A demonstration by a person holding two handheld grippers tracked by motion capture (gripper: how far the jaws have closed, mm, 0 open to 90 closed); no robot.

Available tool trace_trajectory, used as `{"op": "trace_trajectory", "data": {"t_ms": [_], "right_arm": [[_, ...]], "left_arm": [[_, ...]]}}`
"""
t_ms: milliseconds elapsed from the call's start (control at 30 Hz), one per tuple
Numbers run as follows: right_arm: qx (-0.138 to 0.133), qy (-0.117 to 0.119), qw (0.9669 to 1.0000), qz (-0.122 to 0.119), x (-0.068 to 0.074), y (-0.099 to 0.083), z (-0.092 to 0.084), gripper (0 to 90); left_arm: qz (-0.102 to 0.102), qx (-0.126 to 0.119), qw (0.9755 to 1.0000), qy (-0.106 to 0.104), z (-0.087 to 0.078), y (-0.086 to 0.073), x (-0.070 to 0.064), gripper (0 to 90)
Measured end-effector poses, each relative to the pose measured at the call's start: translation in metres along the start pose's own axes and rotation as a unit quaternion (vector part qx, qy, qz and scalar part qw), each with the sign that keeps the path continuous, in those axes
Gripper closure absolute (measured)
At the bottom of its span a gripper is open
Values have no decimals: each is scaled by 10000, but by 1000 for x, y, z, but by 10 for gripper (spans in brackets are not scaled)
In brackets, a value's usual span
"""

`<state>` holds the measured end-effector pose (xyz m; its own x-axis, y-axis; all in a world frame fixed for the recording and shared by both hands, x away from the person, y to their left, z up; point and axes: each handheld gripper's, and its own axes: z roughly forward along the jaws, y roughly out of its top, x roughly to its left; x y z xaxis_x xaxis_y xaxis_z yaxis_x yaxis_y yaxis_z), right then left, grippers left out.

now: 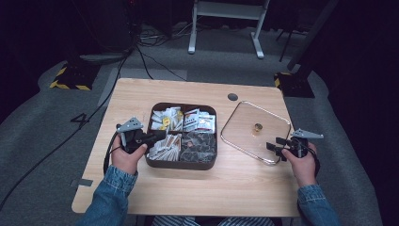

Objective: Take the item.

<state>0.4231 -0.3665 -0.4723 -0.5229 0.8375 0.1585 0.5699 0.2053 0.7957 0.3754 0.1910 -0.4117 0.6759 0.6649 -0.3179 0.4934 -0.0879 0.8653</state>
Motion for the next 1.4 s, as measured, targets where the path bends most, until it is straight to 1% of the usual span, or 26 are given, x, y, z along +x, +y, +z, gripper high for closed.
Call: {"op": "trace_trajectory", "data": {"t_ms": [67,100,167,200,233,300,333,400,433,533,567,600,667,767,833,867,900,967,1033,1067,1133,1167,1233,1267,1300,1400], "right_arm": [[-7,0,10000,12,0,0,0,369],[-9,-5,10000,11,-1,-1,-1,369],[-18,-18,10000,18,-1,-1,-1,369],[-18,-18,10000,18,-1,-1,-1,369],[-27,-22,10000,18,-2,0,-2,368],[-39,-22,10000,29,-2,0,-3,368],[-39,-22,10000,29,-2,0,-3,368],[-38,-23,10000,32,-2,0,-3,368],[-39,-21,10000,29,-2,0,-3,367],[-42,-18,10000,28,-2,0,-3,367],[-47,-19,10000,24,-2,0,-3,367],[-50,-19,10000,22,-2,0,-3,367],[-55,-21,10000,26,-2,0,-4,366],[-53,-13,10000,26,-2,0,-4,362],[-56,-14,10000,31,-2,0,-4,362],[-40,-11,10000,18,-2,0,-3,362],[-40,-15,10000,24,-2,0,-3,362],[-41,-14,10000,14,-2,0,-3,361],[-34,-17,10000,3,-2,0,-2,361],[-21,-16,10000,6,-1,-1,-2,360],[-20,-7,10000,5,-1,-1,-2,358],[-3,0,10000,7,-1,-1,-1,357],[5,4,10000,-2,0,-1,-1,357],[5,4,10000,-2,0,-1,-1,357],[1,1,10000,-1,0,-1,0,357],[-3,6,10000,-5,0,-1,-1,356]], "left_arm": [[-6,-25,10000,-25,0,0,-1,897],[-30,-53,9999,-88,-1,2,-4,897],[-13,-81,9999,-137,-1,3,-8,897],[-13,-81,9999,-137,-1,3,-8,897],[19,-72,9998,-169,-1,3,-11,897],[166,-34,9995,-261,2,5,-20,897],[166,-34,9995,-261,2,5,-20,897],[290,21,9990,-331,3,7,-29,897],[379,44,9985,-398,5,8,-36,897],[452,99,9978,-478,9,8,-43,896],[544,129,9971,-525,12,8,-48,896],[544,129,9971,-525,12,8,-48,896],[573,151,9964,-599,14,7,-54,896],[718,274,9940,-776,21,5,-63,896],[730,297,9935,-817,22,5,-65,896],[794,326,9923,-893,25,4,-69,896],[767,346,9918,-961,26,3,-71,896],[816,373,9906,-1036,28,3,-75,896],[828,382,9900,-1072,29,2,-77,896],[887,427,9887,-1129,32,1,-80,896],[886,466,9883,-1148,32,1,-82,896],[910,482,9875,-1193,34,0,-83,896],[911,488,9868,-1243,37,-2,-85,896],[911,488,9868,-1243,37,-2,-85,896],[967,542,9857,-1266,39,-3,-86,896],[940,592,9850,-1317,43,-7,-87,896]]}}
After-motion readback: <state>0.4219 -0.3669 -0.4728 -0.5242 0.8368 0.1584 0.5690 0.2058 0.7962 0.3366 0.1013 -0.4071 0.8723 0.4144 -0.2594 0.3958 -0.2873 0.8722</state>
